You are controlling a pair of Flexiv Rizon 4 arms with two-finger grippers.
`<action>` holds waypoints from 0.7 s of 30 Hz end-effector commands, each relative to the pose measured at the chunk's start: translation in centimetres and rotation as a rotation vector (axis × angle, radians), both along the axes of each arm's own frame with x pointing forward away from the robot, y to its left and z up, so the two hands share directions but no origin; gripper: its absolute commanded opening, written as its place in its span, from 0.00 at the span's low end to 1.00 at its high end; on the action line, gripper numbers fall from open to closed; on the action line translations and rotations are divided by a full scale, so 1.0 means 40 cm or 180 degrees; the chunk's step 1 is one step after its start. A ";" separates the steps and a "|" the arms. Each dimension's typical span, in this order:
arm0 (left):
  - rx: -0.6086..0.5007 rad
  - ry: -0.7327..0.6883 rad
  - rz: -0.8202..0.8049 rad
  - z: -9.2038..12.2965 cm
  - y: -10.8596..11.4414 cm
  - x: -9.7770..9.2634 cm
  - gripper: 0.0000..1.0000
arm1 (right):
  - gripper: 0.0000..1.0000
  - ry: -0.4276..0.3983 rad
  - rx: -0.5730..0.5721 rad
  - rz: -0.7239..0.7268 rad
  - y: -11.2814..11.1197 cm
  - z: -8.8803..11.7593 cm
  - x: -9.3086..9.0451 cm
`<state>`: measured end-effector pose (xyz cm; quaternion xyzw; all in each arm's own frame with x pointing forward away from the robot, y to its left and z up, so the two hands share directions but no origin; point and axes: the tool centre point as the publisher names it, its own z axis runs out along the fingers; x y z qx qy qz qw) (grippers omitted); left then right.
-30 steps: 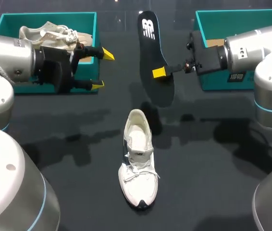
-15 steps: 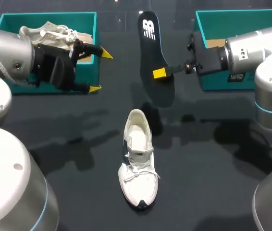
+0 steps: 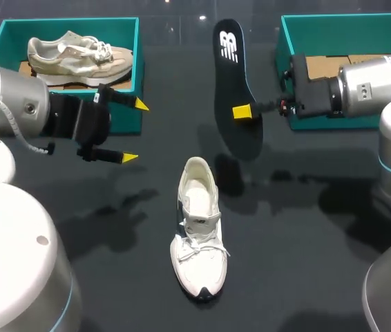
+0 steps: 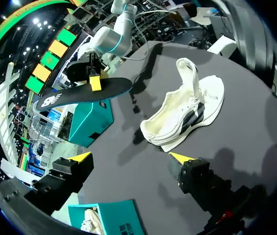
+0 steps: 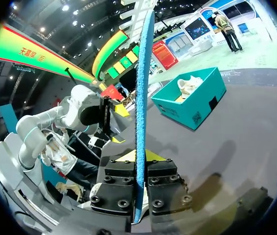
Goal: Take the shoe out of the shoebox, open the shoe tongue, remove and reinsert the insole, then place the shoe into the shoebox
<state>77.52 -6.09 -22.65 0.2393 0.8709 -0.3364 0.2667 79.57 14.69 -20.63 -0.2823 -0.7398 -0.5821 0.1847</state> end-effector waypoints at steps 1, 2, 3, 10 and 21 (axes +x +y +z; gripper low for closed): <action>0.0574 0.0605 0.0532 0.023 -0.007 0.004 1.00 | 0.00 0.0000 -0.0007 -0.0013 0.001 0.001 -0.005; 0.0693 0.0776 0.0744 0.014 -0.028 0.006 1.00 | 0.00 0.0000 -0.0007 -0.0013 0.001 0.001 -0.005; 0.0700 0.0956 0.0845 0.005 -0.044 0.004 1.00 | 0.00 0.0000 -0.0007 -0.0013 0.001 0.001 -0.005; 0.0858 0.1350 0.1021 -0.041 -0.059 -0.039 1.00 | 0.00 -0.0147 0.0226 0.0071 0.036 -0.042 -0.007; 0.1313 0.1479 0.1007 -0.159 -0.061 -0.102 1.00 | 0.00 -0.0257 0.0459 0.0222 0.098 -0.083 -0.034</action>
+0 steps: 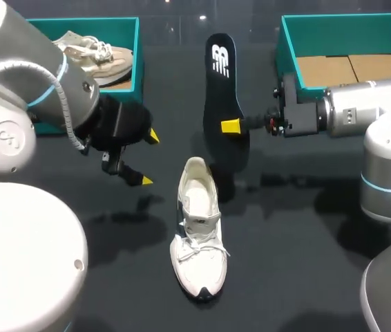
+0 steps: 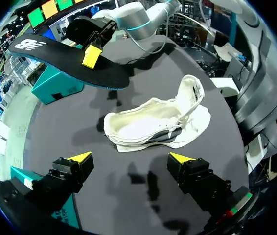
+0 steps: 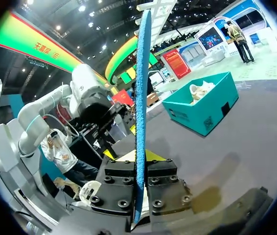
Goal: Take the shoe out of the shoebox, open the shoe tongue, remove and reinsert the insole, then place the shoe into the shoebox
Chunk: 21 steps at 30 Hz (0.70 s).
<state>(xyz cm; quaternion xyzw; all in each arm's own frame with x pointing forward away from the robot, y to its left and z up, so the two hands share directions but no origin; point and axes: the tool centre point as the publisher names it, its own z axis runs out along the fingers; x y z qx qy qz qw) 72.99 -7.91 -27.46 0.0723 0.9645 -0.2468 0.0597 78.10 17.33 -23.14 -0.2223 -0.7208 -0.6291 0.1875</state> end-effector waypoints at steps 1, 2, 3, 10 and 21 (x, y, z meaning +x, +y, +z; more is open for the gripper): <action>0.0606 -0.0006 0.0070 -0.039 -0.015 0.011 1.00 | 0.00 0.0016 0.0090 0.0023 0.032 -0.020 0.003; 0.0606 -0.0006 0.0070 -0.039 -0.015 0.011 1.00 | 0.00 0.0016 0.0090 0.0023 0.032 -0.020 0.003; 0.0606 -0.0006 0.0070 -0.039 -0.015 0.011 1.00 | 0.00 0.0016 0.0090 0.0023 0.032 -0.020 0.003; 0.0585 0.0059 -0.0062 -0.050 -0.032 0.010 1.00 | 0.00 0.0016 0.0090 0.0023 0.032 -0.020 0.003; 0.0521 0.0257 -0.0263 -0.113 -0.044 -0.001 1.00 | 0.00 -0.0097 0.0208 0.0159 0.084 -0.053 0.009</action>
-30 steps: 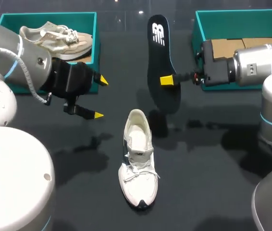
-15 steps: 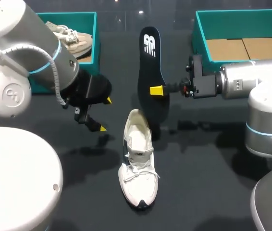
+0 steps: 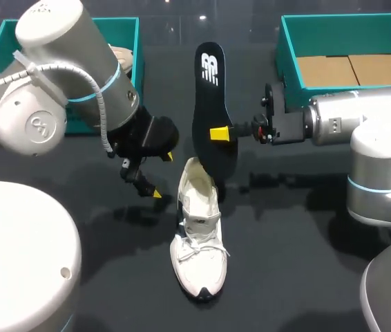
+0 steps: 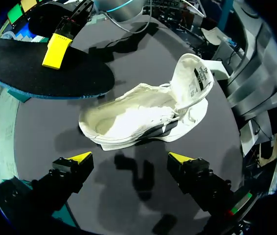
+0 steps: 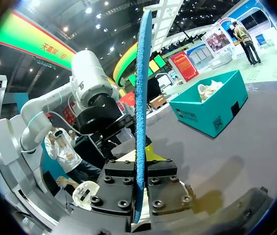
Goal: Take the shoe out of the shoebox, open the shoe tongue, remove and reinsert the insole, then place the shoe into the shoebox
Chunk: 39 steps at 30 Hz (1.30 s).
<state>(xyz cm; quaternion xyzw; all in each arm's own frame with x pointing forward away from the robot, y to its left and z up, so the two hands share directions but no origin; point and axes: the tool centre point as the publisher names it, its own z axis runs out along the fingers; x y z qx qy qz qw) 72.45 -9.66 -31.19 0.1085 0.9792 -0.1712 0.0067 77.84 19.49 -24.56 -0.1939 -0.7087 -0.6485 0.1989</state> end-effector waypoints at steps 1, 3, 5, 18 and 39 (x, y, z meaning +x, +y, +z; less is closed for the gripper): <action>-0.0034 0.0023 0.0053 -0.020 0.005 0.013 1.00 | 0.00 -0.0036 0.0024 0.0031 0.033 -0.018 0.015; -0.0050 0.0037 0.0079 -0.023 0.010 0.015 1.00 | 0.00 -0.0048 0.0041 0.0066 0.039 -0.019 0.015; -0.0040 0.0041 0.0101 -0.030 0.010 0.014 1.00 | 0.00 -0.0058 0.0068 0.0076 0.044 -0.020 0.013; -0.0173 0.0065 0.0345 -0.085 0.016 -0.013 1.00 | 0.00 -0.0107 0.0191 0.0120 0.076 -0.038 -0.008; -0.0223 0.0090 0.0459 -0.134 -0.007 -0.019 1.00 | 0.00 -0.0112 0.0200 0.0098 0.099 -0.058 -0.009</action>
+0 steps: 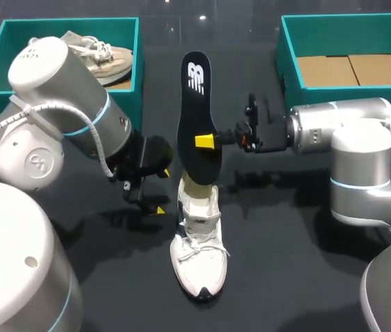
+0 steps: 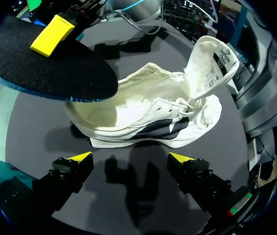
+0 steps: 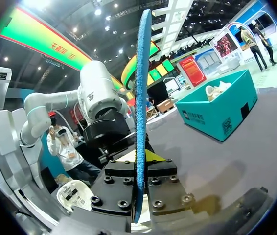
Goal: Take the shoe out of the shoebox, open the shoe tongue, remove and reinsert the insole, then place the shoe into the shoebox
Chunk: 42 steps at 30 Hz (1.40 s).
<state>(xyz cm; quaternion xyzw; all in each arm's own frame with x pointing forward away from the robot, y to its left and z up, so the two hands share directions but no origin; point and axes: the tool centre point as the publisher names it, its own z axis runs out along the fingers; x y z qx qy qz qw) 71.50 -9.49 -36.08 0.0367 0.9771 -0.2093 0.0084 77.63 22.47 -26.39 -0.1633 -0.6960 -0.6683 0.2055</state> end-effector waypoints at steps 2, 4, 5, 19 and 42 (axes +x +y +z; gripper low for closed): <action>0.0051 0.0005 0.0030 -0.015 -0.013 0.008 1.00 | 0.00 0.0002 0.0018 -0.0031 0.029 -0.017 -0.004; 0.0067 0.0009 0.0046 -0.017 -0.014 0.011 1.00 | 0.00 0.0008 0.0024 -0.0043 0.033 -0.021 -0.005; 0.0066 0.0012 0.0051 -0.018 -0.015 0.012 1.00 | 0.00 0.0005 0.0025 -0.0060 0.034 -0.022 -0.006; 0.0054 0.0053 0.0029 -0.026 -0.020 0.015 1.00 | 0.00 -0.0219 0.0056 -0.0257 0.025 -0.038 -0.016; 0.0054 0.0053 0.0029 -0.026 -0.020 0.015 1.00 | 0.00 -0.0369 0.0011 -0.0606 0.028 -0.054 -0.018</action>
